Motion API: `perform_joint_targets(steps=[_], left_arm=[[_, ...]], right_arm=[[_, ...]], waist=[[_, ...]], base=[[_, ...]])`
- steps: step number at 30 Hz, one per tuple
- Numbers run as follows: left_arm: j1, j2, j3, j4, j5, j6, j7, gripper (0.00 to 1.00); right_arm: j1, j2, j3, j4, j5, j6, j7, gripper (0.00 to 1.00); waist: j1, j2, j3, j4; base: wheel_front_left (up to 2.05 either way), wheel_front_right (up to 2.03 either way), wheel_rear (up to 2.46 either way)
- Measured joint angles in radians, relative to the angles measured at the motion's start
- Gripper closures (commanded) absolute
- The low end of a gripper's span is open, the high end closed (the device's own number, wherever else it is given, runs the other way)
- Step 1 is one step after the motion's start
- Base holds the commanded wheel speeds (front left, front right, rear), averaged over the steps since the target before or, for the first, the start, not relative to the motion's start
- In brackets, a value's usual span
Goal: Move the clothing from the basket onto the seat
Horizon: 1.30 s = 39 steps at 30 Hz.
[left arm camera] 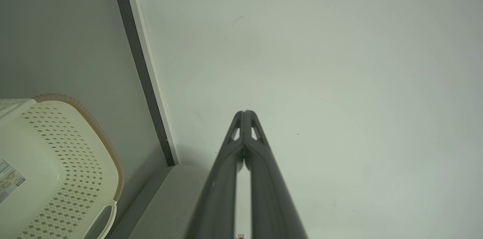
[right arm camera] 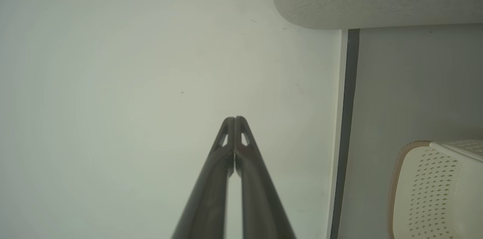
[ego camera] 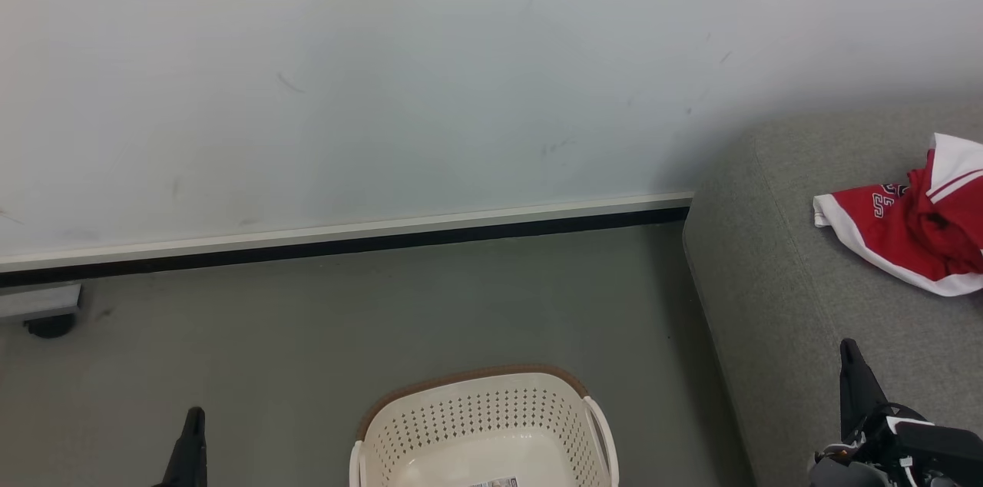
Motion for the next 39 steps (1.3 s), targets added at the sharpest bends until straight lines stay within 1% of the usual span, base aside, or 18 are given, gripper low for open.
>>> perform_joint_targets(steps=[39], left_arm=[[0.0,0.0,0.0,0.0,0.0,0.0,0.0,1.0]], right_arm=[[0.0,-0.025,0.032,-0.008,0.025,0.0,-0.027,1.0]], waist=[[0.0,0.0,0.0,0.0]], base=[[0.0,0.0,0.0]])
